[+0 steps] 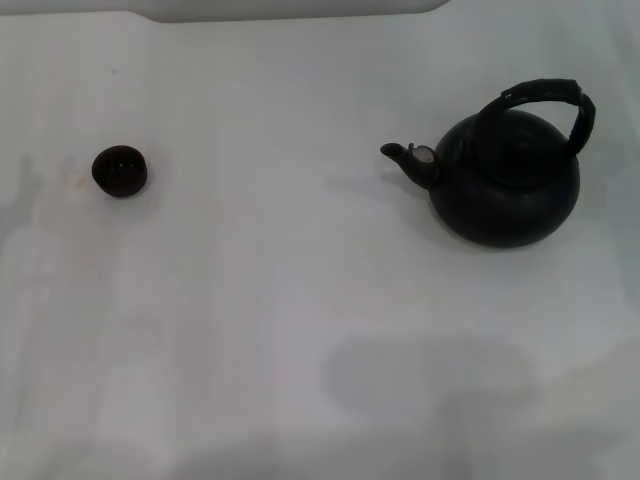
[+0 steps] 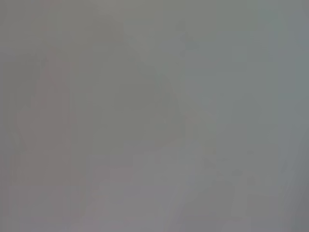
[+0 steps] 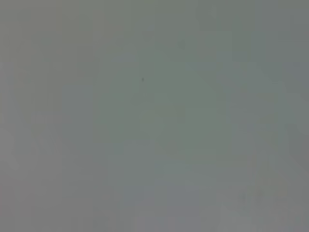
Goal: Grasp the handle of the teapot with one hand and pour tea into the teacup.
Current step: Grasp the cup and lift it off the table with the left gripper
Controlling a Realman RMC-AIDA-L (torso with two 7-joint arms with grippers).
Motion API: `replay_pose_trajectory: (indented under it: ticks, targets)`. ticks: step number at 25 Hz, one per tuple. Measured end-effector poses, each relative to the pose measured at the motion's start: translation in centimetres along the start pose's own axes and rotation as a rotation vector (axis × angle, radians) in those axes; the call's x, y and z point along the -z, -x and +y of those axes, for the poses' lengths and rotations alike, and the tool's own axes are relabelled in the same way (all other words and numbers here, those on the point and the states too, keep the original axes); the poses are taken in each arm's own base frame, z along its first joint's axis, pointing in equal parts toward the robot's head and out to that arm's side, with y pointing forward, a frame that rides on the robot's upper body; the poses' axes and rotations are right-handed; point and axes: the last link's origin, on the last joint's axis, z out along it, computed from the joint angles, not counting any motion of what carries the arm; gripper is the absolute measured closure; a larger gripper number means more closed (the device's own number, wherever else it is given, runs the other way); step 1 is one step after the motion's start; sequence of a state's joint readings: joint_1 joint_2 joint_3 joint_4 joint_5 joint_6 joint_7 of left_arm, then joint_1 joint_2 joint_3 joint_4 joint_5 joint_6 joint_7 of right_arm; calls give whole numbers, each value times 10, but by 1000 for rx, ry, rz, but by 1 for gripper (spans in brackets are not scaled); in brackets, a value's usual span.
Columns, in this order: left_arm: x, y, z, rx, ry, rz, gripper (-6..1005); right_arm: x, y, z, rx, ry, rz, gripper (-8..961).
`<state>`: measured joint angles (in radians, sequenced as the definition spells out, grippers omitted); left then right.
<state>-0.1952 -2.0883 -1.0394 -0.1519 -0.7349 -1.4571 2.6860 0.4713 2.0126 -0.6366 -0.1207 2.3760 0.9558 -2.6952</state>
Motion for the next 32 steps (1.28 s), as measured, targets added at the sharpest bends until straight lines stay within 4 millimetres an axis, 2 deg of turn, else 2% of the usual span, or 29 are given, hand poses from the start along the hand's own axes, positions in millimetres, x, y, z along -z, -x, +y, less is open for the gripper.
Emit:
replay_pose_trajectory:
  ticks: [15,19,32]
  targets:
    - [7,10,8,-12,54,-63,108,-5,7,-3,2,-15,-22,122]
    - [4,16,10,-10,56,-104,108,-5,7,-3,4,-16,-21,122]
    - [-16,46,35,-42,179,-297,109,-4,6,-3,1,-16,-17,123]
